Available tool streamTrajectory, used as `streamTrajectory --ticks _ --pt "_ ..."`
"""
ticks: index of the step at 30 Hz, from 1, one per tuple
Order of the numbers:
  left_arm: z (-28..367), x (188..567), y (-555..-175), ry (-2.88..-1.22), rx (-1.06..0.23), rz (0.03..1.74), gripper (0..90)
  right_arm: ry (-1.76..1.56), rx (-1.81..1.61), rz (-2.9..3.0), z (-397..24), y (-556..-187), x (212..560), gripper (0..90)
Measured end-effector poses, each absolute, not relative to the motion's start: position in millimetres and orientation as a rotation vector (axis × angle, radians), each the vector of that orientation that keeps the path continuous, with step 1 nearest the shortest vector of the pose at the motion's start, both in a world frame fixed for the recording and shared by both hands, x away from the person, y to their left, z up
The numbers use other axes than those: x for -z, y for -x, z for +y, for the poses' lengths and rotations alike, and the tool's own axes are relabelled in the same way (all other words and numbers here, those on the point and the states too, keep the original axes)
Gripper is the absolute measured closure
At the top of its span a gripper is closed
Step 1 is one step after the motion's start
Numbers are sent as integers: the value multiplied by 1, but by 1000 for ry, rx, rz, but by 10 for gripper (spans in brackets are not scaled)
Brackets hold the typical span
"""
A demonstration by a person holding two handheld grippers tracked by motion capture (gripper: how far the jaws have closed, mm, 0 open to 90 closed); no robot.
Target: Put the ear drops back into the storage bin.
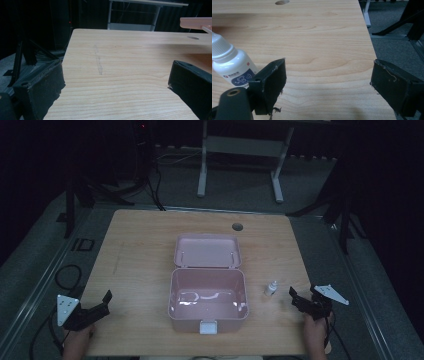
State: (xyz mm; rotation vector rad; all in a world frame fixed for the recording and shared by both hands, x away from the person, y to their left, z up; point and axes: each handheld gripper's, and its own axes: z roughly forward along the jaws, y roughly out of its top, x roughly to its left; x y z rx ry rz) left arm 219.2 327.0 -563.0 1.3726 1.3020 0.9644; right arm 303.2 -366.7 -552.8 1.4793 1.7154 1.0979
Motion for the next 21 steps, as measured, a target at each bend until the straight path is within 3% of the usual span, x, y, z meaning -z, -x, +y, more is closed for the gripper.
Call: streamTrajectory --ticks 10,21 --pt "327 563 -220 -1375 -959 1306 4 -1504 -1142 1856 -371 -309 550 131" --pt "327 563 -220 -1373 -959 1307 4 -1506 -954 2183 -375 -316 540 123"
